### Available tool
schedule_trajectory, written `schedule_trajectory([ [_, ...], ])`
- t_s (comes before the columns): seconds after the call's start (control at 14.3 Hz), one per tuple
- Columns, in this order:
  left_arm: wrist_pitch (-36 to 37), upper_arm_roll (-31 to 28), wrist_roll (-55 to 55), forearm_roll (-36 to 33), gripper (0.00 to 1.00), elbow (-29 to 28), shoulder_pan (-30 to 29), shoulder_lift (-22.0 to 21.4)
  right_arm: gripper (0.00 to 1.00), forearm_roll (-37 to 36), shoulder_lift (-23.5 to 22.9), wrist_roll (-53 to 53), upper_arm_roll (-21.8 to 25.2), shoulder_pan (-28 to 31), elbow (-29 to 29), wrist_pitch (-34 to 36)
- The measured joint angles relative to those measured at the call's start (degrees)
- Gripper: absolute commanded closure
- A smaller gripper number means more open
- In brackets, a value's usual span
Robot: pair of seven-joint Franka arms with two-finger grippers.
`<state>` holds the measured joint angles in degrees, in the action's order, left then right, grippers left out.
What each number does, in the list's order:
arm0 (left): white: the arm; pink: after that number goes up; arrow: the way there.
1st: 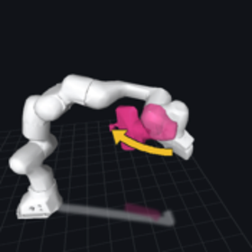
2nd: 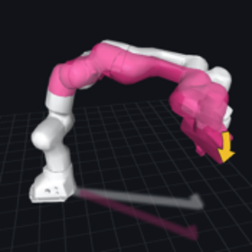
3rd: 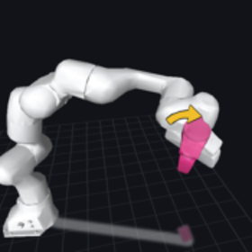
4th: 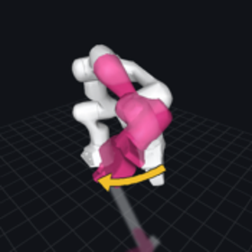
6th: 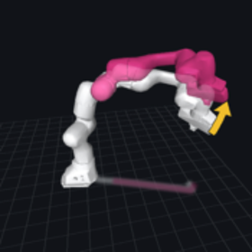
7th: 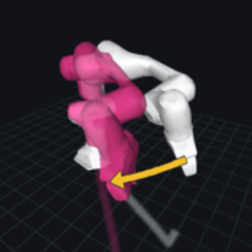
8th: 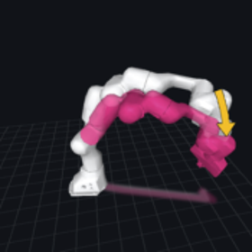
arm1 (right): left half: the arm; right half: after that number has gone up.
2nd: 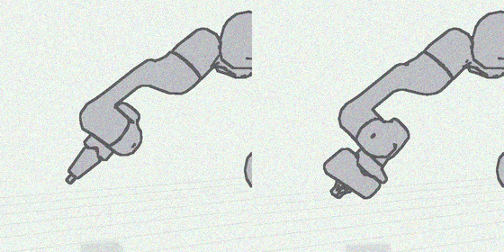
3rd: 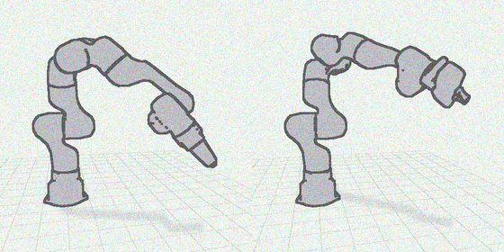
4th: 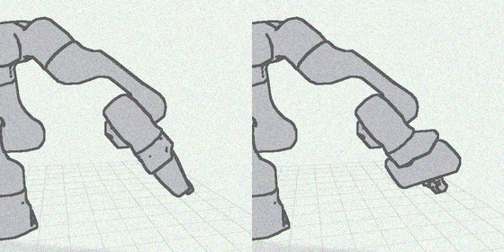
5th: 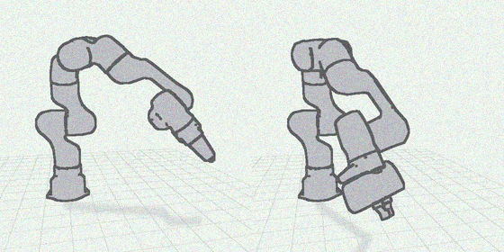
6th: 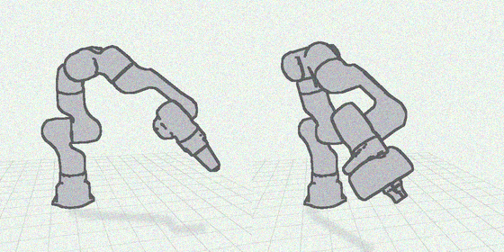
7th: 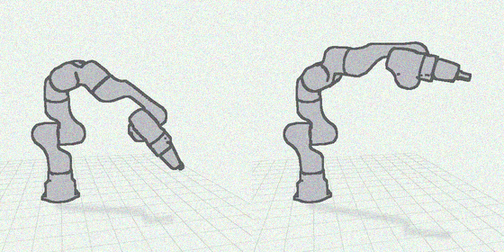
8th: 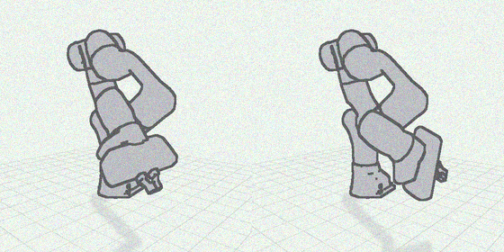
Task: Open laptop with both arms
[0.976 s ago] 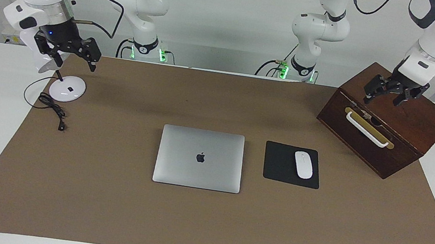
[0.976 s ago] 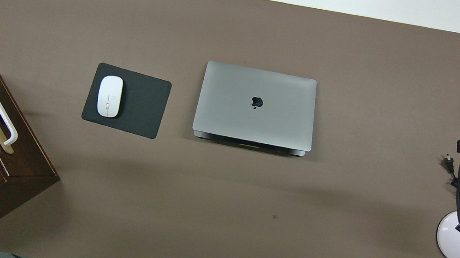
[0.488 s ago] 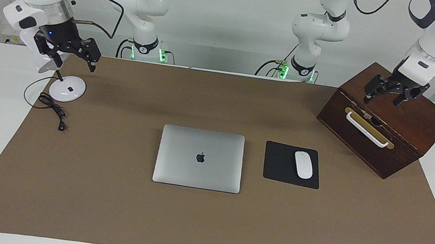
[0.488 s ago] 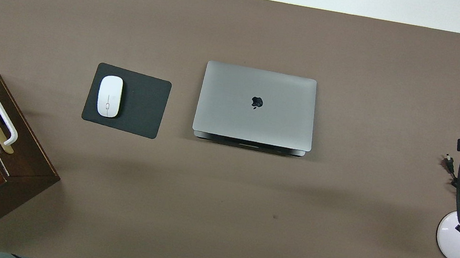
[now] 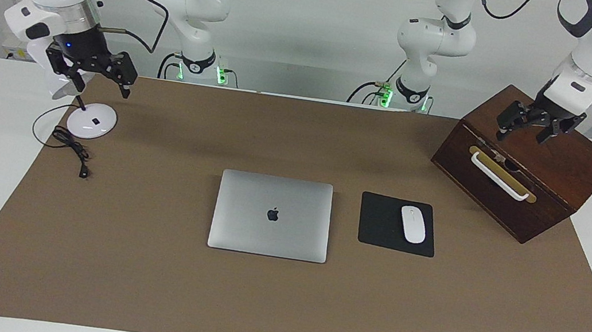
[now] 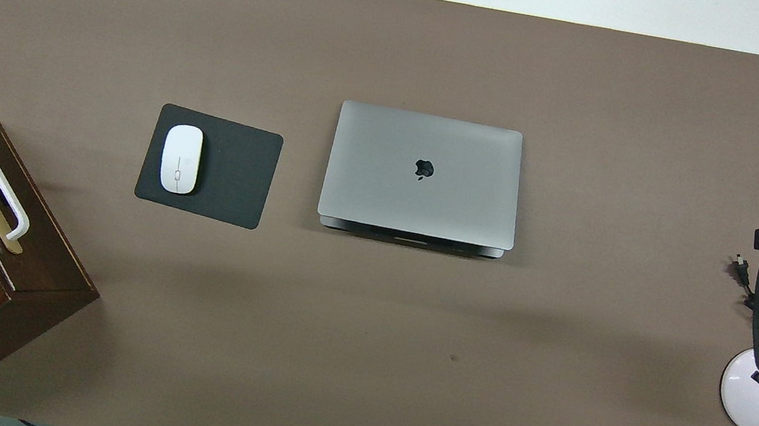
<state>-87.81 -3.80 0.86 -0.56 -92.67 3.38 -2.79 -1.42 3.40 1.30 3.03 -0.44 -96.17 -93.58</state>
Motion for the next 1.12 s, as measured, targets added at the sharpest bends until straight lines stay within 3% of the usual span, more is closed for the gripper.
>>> schedule_trajectory([
  [0.42,0.1,0.0,-0.4,0.0,0.00,0.0,0.0,-0.1,0.00,0.0,0.0,0.0,0.1,0.0,0.0,0.0],
  [0.49,0.1,0.0,-0.6,0.0,0.32,-0.1,0.0,-0.1,0.00,0.0,0.0,0.0,0.1,0.0,0.0,0.0],
  [0.56,0.1,0.0,-1.0,0.0,0.82,-0.2,0.0,-0.1,0.00,0.0,0.0,0.0,0.1,0.0,0.0,-0.1],
  [0.63,0.1,0.0,-1.5,0.0,1.00,-0.5,0.0,-0.2,0.00,0.0,0.0,0.0,0.1,0.0,0.0,-0.1],
  [1.12,-0.1,0.0,-2.5,0.1,1.00,-1.0,0.0,-0.7,0.00,4.0,0.0,-3.5,0.0,0.0,0.0,-1.2],
])
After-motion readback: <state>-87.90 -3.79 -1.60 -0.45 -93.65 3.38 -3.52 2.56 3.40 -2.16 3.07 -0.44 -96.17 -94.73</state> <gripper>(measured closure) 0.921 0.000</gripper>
